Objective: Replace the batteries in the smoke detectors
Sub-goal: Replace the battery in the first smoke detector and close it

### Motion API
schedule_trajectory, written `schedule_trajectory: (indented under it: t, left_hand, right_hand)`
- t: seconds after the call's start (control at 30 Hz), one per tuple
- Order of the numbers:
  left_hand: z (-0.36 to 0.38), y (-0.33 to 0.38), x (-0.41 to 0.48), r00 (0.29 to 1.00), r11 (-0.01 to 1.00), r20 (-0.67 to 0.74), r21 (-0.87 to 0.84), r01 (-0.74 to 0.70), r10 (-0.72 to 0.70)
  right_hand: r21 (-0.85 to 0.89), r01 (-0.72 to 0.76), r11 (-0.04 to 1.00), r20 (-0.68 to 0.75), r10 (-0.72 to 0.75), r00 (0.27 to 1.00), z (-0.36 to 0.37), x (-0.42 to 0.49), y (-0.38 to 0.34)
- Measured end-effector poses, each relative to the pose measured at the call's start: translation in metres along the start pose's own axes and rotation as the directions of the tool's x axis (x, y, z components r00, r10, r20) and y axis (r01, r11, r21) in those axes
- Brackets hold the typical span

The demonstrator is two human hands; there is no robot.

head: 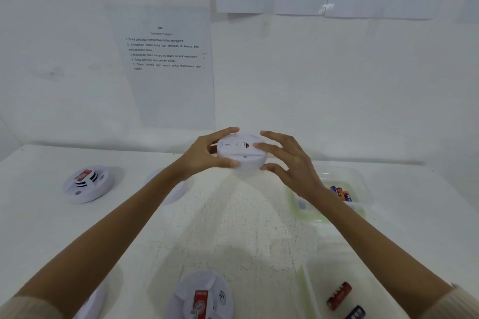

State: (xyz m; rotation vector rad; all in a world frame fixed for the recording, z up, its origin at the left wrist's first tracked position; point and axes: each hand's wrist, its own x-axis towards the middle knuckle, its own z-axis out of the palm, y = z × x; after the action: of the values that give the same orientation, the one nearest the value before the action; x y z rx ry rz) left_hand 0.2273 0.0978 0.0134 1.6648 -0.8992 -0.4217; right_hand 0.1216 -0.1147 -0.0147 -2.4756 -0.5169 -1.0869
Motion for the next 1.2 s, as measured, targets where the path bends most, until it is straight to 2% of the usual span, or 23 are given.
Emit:
schedule_trajectory:
  t: [0.1, 0.17, 0.23, 0.3, 0.37, 0.5, 0.63, 0.7, 0.83, 0.9, 1.03, 1.1, 1.2]
  left_hand:
    - [0.005, 0.008, 0.004, 0.991, 0.986, 0.011, -0.101, 0.133, -0.132]
    - [0.007, 0.013, 0.006, 0.976, 0.969, 0.042, -0.114, 0.219, -0.216]
    - [0.008, 0.015, 0.006, 0.968, 0.955, 0.061, -0.158, 0.251, -0.244]
    - [0.01, 0.016, 0.005, 0.966, 0.944, 0.057, -0.201, 0.26, -0.254]
    - [0.011, 0.014, 0.002, 0.96, 0.935, 0.034, -0.22, 0.278, -0.277]
    - [0.016, 0.005, -0.003, 0.942, 0.902, 0.026, -0.281, 0.327, -0.333]
    - [0.021, 0.002, -0.003, 0.925, 0.89, -0.001, -0.27, 0.366, -0.381]
    - [0.018, 0.001, 0.0, 0.915, 0.89, -0.062, -0.269, 0.369, -0.398]
    - [0.01, 0.002, 0.008, 0.907, 0.9, -0.183, -0.299, 0.317, -0.38]
    - [0.008, 0.007, 0.013, 0.925, 0.924, -0.186, -0.262, 0.279, -0.332]
    - [0.011, 0.018, 0.02, 0.947, 0.959, -0.158, -0.084, 0.269, -0.28]
    - [0.013, 0.02, 0.022, 0.945, 0.96, -0.172, -0.007, 0.281, -0.278]
    - [0.018, 0.019, 0.021, 0.932, 0.958, -0.221, -0.087, 0.274, -0.287]
  right_hand:
    - [0.193, -0.18, 0.965, -0.007, 0.185, 0.983, 0.002, 0.009, -0.011]
    - [0.328, -0.362, 0.872, 0.013, 0.379, 0.925, 0.003, 0.018, -0.019]
    - [0.428, -0.544, 0.722, 0.094, 0.563, 0.821, 0.003, 0.026, -0.023]
    - [0.539, -0.687, 0.487, 0.267, 0.675, 0.688, 0.002, 0.031, -0.023]
    - [0.568, -0.757, 0.322, 0.397, 0.699, 0.595, -0.001, 0.031, -0.023]
    - [0.557, -0.807, 0.194, 0.475, 0.723, 0.502, -0.001, 0.026, -0.022]
    - [0.541, -0.839, 0.054, 0.587, 0.69, 0.423, -0.004, 0.021, -0.017]
    - [0.495, -0.865, 0.075, 0.624, 0.662, 0.415, -0.007, 0.018, -0.013]
    - [0.414, -0.89, 0.191, 0.704, 0.553, 0.446, -0.017, 0.014, -0.011]
    - [0.415, -0.88, 0.233, 0.717, 0.512, 0.473, -0.02, 0.016, -0.013]
    - [0.462, -0.827, 0.32, 0.635, 0.533, 0.56, -0.017, 0.022, -0.019]
    - [0.482, -0.815, 0.322, 0.609, 0.545, 0.576, -0.015, 0.022, -0.021]
    - [0.568, -0.789, 0.235, 0.568, 0.581, 0.583, -0.011, 0.018, -0.022]
